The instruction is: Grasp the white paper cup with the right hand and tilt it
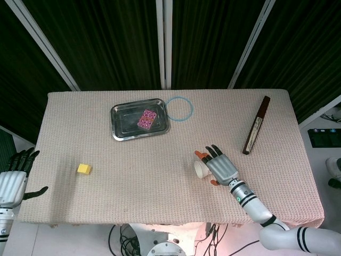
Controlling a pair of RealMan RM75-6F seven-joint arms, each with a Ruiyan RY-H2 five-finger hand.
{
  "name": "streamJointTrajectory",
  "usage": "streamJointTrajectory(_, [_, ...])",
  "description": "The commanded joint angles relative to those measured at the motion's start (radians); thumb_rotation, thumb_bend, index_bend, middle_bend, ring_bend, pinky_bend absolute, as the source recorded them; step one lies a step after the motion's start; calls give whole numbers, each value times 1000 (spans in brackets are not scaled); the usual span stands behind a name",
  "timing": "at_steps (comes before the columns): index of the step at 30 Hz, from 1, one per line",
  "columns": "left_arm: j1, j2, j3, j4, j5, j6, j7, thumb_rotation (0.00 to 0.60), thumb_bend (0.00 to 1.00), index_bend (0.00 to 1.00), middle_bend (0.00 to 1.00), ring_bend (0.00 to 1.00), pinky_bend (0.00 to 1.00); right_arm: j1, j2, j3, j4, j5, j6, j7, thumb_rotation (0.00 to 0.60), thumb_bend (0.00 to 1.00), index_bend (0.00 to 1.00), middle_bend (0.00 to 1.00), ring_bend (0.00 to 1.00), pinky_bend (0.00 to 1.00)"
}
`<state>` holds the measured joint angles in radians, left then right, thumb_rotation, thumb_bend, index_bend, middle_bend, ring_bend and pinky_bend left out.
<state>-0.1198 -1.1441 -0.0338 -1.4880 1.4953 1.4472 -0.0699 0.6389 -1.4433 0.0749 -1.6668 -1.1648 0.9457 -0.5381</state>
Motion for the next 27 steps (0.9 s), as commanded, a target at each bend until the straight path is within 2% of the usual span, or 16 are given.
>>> streamJointTrajectory(1, [1,2,0,1,-2,1,-4,600,22,74,19,0,75,10,-14,2,13,-2,1,-4,600,51,130,258,0,0])
streamJointTrajectory(4, [3,3,-1,1,-1,4,-11,600,22,74,19,0,75,15,-25,1,24,-8,1,1,600,57,191,295,0,0])
streamJointTrajectory(9, [3,1,0,4,-1,2,-11,600,22,74,19,0,75,13,-45,-5,43,-26,30,-9,600,80,349,369,2,0])
streamJointTrajectory(13, [3,-1,-1,4,-1,2,-12,600,21,74,19,0,75,5,-55,-6,53,-50,63,-7,600,98,457,438,43,0])
streamJointTrajectory(18, [3,-1,-1,4,0,3,-11,600,22,74,19,0,75,-8,-40,10,40,-84,93,74,600,103,491,462,63,0])
streamJointTrajectory(19, [3,-2,-1,4,1,3,-11,600,21,74,19,0,75,-13,-39,19,38,-95,102,116,600,101,491,461,64,0])
streamJointTrajectory(22, [2,-2,-1,3,2,4,-11,600,22,74,19,0,75,-41,-50,54,46,-135,135,351,600,92,492,460,70,0])
streamJointTrajectory(25, [1,-3,-1,5,2,0,-12,600,22,74,19,0,74,-75,-91,81,106,-187,165,723,600,81,493,458,70,0])
streamJointTrajectory(27, [0,-4,0,6,2,-2,-13,600,22,74,19,0,75,-91,-123,87,158,-207,173,921,600,80,496,458,70,0])
